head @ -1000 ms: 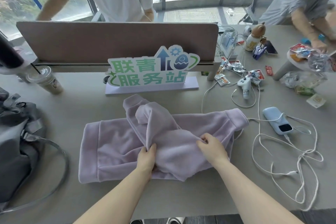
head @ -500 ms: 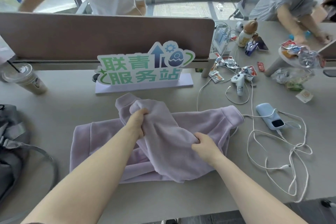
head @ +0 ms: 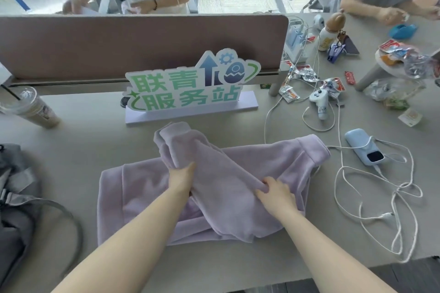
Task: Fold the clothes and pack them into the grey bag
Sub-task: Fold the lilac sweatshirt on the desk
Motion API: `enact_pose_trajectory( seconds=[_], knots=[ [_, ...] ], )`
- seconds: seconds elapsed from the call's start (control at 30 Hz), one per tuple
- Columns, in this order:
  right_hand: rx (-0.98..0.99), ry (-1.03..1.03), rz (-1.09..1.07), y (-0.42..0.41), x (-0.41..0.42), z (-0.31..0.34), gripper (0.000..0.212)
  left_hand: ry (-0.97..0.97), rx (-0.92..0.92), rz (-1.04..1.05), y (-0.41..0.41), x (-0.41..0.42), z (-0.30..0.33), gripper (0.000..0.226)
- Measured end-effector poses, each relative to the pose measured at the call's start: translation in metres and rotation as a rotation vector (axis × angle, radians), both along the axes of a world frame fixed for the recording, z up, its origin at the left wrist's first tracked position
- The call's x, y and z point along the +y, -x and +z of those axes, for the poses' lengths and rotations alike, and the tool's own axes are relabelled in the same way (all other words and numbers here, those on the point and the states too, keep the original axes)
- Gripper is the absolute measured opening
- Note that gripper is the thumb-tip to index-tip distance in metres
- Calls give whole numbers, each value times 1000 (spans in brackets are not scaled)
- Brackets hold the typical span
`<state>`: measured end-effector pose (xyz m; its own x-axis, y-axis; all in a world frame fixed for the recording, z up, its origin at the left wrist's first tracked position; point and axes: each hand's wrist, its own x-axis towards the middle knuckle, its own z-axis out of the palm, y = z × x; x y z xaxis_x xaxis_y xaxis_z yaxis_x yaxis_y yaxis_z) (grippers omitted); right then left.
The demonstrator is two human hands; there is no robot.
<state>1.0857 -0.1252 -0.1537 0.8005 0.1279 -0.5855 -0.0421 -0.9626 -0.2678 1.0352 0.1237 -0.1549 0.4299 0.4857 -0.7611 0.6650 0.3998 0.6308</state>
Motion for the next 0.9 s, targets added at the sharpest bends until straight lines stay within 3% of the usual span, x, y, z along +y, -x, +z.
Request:
enact_pose_trajectory(
  seconds=[0.1, 0.23, 0.33, 0.43, 0.53, 0.67, 0.73, 0.8, 0.9],
  knots=[
    [-32, -120, -20, 0, -2, 1, 15, 50, -12, -16, 11, -15, 0, 39],
    [-295, -324, -149, 5, -9, 4, 14, -149, -176, -24, -2, 3, 8, 24],
    [-136, -225, -73, 10, -12, 0, 22, -35, -204, 33, -17, 25, 17, 44],
    [-32, -178, -50, 11, -7, -2, 31, 111, -114, 46, -36, 50, 16, 29],
    [-98, -197, -39, 10, -2, 1, 20, 180, -69, -79, -50, 57, 23, 11],
    [-280, -320, -94, 14, -2, 3, 13, 145, -111, 16, -59, 57, 28, 10],
    [-235, -312, -91, 14, 0, 2, 17, 129, -32, -1, -56, 55, 29, 25],
    [-149, -274, -69, 15, 2, 2, 20, 52, 23, -99, -56, 53, 24, 47],
    [-144, -245, 4, 18, 3, 1, 20, -163, 48, -294, -63, 41, 22, 53]
  ],
)
